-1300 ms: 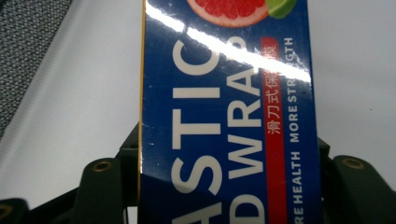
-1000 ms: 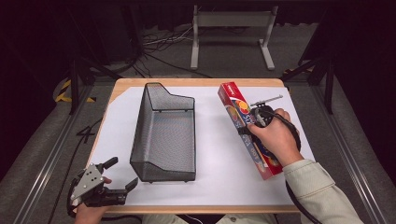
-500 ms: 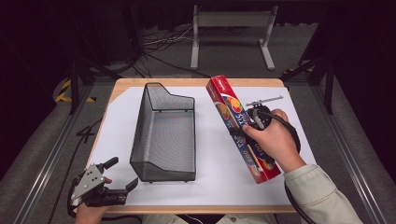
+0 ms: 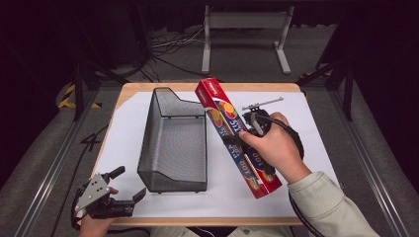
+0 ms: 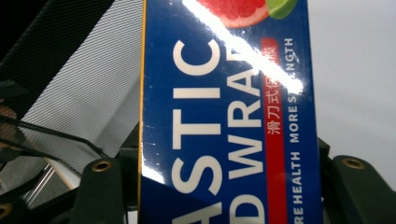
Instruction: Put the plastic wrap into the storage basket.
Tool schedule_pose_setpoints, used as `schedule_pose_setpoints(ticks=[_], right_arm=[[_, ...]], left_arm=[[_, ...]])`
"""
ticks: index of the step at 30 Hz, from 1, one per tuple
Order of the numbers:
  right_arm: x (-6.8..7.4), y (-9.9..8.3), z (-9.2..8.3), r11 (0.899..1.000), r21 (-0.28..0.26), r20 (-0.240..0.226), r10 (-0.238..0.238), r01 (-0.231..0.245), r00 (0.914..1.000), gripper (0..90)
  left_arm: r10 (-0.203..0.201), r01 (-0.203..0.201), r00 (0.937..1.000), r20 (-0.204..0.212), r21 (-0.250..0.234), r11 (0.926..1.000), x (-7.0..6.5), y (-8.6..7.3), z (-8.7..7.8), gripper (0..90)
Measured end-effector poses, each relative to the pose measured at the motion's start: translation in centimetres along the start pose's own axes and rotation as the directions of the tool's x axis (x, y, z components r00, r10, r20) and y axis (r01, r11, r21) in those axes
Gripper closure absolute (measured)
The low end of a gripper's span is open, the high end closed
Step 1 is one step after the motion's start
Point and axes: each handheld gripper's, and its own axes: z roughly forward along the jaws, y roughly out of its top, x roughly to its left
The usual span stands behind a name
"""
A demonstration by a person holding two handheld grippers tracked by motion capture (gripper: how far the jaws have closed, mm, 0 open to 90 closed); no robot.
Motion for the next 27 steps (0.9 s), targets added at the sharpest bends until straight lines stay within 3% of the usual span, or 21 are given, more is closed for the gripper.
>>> schedule_pose_setpoints(ticks=[12, 23, 27], right_arm=[[3.5, 1.4, 2.7, 0.998, 0.057, -0.070, -0.024, 0.028, 0.9972, 39.8], [5.2, 2.2, 4.5, 0.995, 0.087, -0.090, -0.030, 0.038, 0.9955, 39.7], [5.8, 2.2, 5.4, 0.994, 0.085, -0.094, -0.053, 0.061, 0.9941, 39.6]], left_arm=[[-0.005, 0.005, 1.0000, -0.001, 0.000, 1.0000, 0.2, -0.1, -0.1, 3.5], [-0.003, 0.003, 1.0000, -0.003, -0.001, 1.0000, 0.2, -0.1, -0.1, 3.5], [-0.006, 0.006, 1.0000, 0.000, -0.004, 1.0000, 0.2, -0.1, -0.1, 3.5]])
